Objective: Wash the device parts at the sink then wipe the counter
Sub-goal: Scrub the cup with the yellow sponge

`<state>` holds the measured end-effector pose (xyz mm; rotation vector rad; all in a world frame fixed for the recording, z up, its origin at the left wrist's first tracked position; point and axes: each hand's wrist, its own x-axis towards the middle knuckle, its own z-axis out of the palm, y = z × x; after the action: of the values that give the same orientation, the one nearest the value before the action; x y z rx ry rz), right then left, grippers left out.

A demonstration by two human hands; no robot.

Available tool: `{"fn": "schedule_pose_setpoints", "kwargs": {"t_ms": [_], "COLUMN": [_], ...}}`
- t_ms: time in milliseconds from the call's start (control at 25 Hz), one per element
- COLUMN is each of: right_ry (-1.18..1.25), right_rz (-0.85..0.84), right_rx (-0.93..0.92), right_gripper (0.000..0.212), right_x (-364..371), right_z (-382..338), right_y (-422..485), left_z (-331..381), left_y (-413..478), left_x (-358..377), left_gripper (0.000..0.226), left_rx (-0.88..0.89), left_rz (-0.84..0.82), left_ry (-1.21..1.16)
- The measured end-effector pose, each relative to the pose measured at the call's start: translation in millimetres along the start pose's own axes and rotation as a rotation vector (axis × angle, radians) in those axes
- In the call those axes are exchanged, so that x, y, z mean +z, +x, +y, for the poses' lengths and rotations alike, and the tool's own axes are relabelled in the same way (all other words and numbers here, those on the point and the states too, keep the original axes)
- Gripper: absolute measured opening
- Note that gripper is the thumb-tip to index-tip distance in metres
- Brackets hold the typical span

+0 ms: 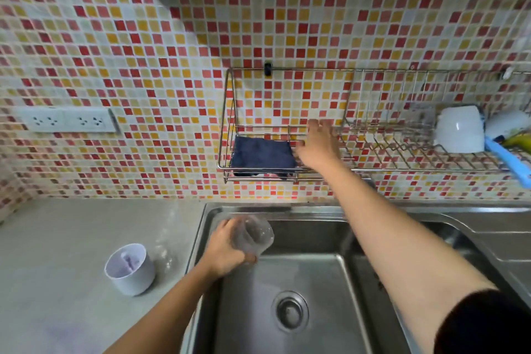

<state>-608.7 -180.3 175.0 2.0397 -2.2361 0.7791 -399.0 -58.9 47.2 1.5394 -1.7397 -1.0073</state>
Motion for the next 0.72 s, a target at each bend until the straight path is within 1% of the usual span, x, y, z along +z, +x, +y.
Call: {"fn": "schedule_pose_setpoints", "kwargs": {"t_ms": [40,80,160,200,280,360,400,440,520,560,600,640,720], "right_ry": [-0.071,-0.121,-0.149,-0.146,-0.163,-0.192,-0.174,-0.129,0.004,0.068,0.106,0.118,0.066], "right_rz": [-0.119,-0.223,-0.354,-0.386,-0.399,-0.335,-0.252,-0.135,0.108,0.175,0.183,0.15,0.044], "right_rx": [0.117,0.194,0.259,0.265,0.27,0.254,0.201,0.105,-0.192,-0.357,-0.506,-0.633,-0.829], "right_gripper": [0.067,0.074,0.083,0.083,0.078,0.07,0.065,0.06,0.055,0.054,0.055,0.055,0.054], "right_x": [5,12,26,30,31,22,14,3,-18,-28,-34,-38,-32], "right_z": [4,7,9,10,9,7,7,7,9,12,17,22,41], "right_y": [9,15,23,26,29,25,20,13,-11,-28,-48,-71,-112], "left_z": [2,0,-5,-7,-8,-7,-6,-3,1,2,4,5,4], "left_y": [-1,-1,0,1,2,3,5,6,10,12,14,16,18], "left_x": [-4,-11,-24,-27,-31,-31,-30,-30,-29,-28,-26,-23,-16], "left_gripper": [0.073,0.077,0.086,0.089,0.091,0.086,0.082,0.08,0.081,0.083,0.085,0.087,0.091], "left_rx": [0.005,0.012,0.026,0.025,0.033,0.052,0.066,0.076,0.091,0.095,0.104,0.115,0.145], "left_rz": [-0.01,-0.012,-0.017,-0.02,-0.024,-0.038,-0.045,-0.056,-0.089,-0.104,-0.113,-0.113,-0.1], "left_ry": [0.013,0.034,0.054,0.049,0.036,-0.016,-0.052,-0.09,-0.164,-0.182,-0.184,-0.177,-0.135]}}
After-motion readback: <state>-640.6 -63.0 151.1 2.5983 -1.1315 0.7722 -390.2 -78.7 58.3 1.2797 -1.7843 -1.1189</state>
